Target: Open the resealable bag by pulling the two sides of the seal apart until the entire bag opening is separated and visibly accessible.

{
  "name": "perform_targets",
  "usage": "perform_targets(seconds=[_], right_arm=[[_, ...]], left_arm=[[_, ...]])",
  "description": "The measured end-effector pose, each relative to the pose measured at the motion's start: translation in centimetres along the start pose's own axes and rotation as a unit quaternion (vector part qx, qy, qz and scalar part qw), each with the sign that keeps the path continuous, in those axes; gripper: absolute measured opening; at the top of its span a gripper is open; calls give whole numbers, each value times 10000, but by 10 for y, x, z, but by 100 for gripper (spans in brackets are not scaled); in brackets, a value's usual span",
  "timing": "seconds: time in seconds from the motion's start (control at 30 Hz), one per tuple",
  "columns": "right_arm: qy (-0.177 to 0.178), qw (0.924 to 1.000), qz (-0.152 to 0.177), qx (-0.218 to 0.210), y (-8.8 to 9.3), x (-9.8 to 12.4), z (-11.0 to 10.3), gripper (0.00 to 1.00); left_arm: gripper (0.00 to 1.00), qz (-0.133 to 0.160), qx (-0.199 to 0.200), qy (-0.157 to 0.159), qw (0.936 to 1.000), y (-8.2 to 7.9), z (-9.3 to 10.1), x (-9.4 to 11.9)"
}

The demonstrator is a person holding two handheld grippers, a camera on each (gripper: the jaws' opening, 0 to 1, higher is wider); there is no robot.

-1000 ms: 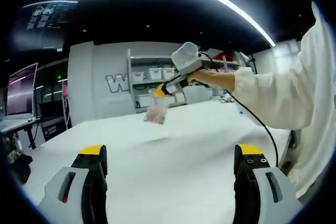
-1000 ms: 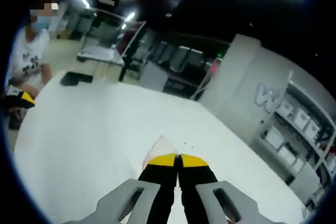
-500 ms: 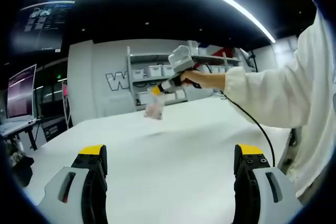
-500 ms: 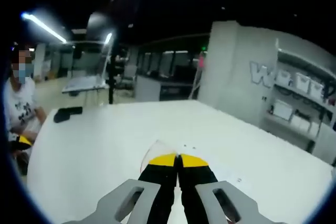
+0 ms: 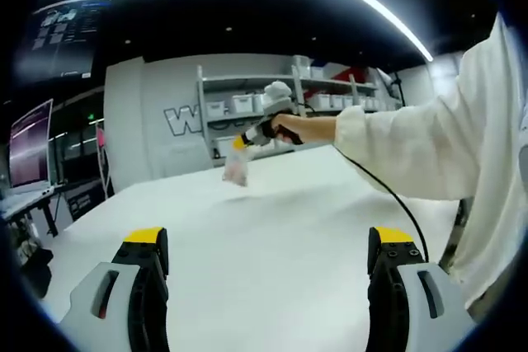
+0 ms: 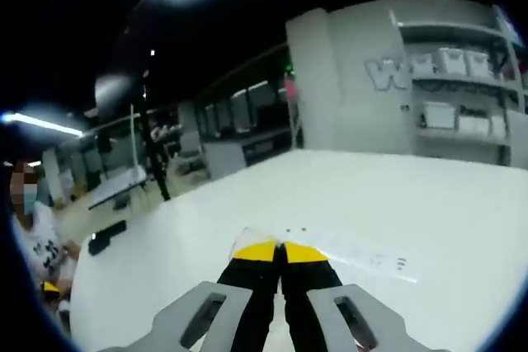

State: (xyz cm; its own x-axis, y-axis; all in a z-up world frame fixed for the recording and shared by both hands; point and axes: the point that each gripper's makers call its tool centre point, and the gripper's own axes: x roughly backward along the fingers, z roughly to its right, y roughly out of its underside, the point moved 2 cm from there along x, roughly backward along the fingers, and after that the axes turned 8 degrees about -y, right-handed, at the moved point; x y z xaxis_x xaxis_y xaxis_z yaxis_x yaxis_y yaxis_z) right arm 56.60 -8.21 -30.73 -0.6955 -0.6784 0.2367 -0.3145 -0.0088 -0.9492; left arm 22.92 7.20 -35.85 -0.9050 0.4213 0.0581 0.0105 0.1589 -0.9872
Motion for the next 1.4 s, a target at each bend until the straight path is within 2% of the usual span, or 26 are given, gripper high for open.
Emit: perform_targets(seconds=[0.07, 0.37, 0.7, 0.83, 1.0, 1.1, 1.2, 1.27, 1.4], right_arm=[[32, 9999, 27, -119, 0, -2, 11, 0], [39, 9957, 254, -885, 1, -9, 33, 0], [15, 9873, 545, -1491, 5, -21, 43, 0], [90, 9820, 652, -1772, 11, -23, 53, 0], [80, 9653, 1058, -2387, 4, -22, 70, 0], [117, 9598, 1144, -2559, 10, -21, 72, 0], [180, 9575, 1180, -2626, 14, -25, 80, 0], [149, 9548, 1198, -2718, 19, -28, 77, 0], [168, 9570, 1085, -2683, 26, -37, 76, 0]], left_arm=[[100, -28, -19, -11, 10000, 1, 0, -2], [100, -92, -42, 22, 9999, 2, 5, -8], [98, -171, -95, -9, 9998, 5, 4, -7], [98, -181, -123, -24, 9998, 5, 4, -8], [98, -153, -119, -16, 9998, 4, 7, -9], [99, -157, -102, -6, 9998, 5, 8, -9], [99, -141, -95, 18, 9999, 4, 8, -9], [99, -138, -96, 22, 9999, 3, 8, -10], [99, -154, -130, 24, 9998, 3, 8, -10]])
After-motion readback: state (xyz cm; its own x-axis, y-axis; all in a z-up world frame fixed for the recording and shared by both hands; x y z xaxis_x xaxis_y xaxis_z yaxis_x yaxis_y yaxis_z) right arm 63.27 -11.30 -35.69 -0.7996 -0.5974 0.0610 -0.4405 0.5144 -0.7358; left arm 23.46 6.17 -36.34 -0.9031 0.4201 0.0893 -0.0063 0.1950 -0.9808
